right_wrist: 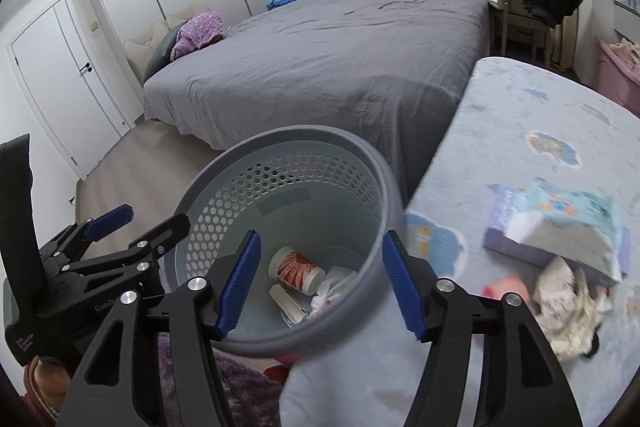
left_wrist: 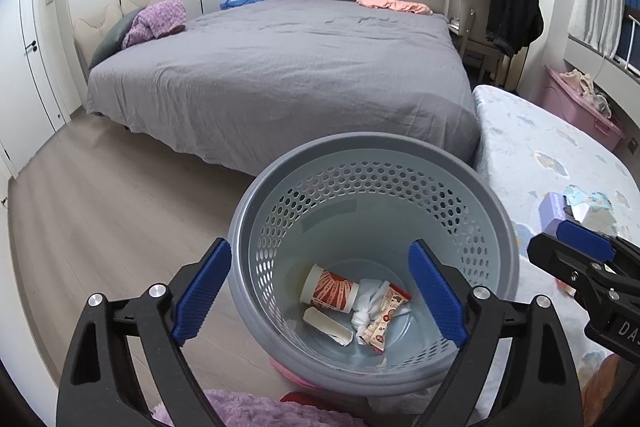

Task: Collect trash
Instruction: 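Move both open tools back over the trash on the mattress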

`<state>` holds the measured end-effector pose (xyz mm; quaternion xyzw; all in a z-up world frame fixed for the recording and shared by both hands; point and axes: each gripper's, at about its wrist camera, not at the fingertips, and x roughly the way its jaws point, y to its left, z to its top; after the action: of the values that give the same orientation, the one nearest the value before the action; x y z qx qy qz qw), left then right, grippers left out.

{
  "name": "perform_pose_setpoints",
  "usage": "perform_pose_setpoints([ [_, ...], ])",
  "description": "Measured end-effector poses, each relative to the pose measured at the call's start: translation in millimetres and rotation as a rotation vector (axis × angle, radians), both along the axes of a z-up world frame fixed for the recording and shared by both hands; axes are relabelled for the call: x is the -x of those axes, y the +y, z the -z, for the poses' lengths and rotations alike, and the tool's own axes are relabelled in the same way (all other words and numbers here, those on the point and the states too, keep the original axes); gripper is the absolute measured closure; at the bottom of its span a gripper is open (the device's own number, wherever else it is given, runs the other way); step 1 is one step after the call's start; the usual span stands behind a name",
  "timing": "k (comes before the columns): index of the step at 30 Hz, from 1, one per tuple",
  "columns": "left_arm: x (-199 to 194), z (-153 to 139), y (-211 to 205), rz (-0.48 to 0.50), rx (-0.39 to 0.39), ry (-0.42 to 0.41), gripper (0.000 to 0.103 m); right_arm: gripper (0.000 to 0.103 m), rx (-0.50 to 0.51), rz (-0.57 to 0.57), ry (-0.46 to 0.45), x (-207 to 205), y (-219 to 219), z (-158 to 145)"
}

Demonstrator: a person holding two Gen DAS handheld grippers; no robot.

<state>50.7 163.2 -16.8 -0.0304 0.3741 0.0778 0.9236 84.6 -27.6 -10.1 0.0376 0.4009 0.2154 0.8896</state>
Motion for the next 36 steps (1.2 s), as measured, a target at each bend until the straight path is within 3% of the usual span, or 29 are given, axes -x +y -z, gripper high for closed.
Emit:
perform_pose_setpoints([
  [15, 19.2, -13.9, -61.5, 0.088, 0.031, -0.034, 0.006, 0.037, 0.021, 0.180, -0.057, 53.2, -94.0, -7.1],
  [22, 20.0, -7.9, -97.3, 0.129, 0.012, -0.013, 0.006, 0.036, 0.062, 0.272, -0.029, 67.4, -152.6, 5.7],
  [28, 18.0, 3.3, -127.2, 0.169, 0.007, 0.017, 0.006, 0.034, 0.113, 0.298, 0.021, 68.1, -188.5, 18.3],
  [36, 14.0, 15.9, -154.6, 0.194, -0.008, 0.058, 0.006, 0.032, 0.195, 0.253, 0.083, 47.9, -195.8, 44.4],
])
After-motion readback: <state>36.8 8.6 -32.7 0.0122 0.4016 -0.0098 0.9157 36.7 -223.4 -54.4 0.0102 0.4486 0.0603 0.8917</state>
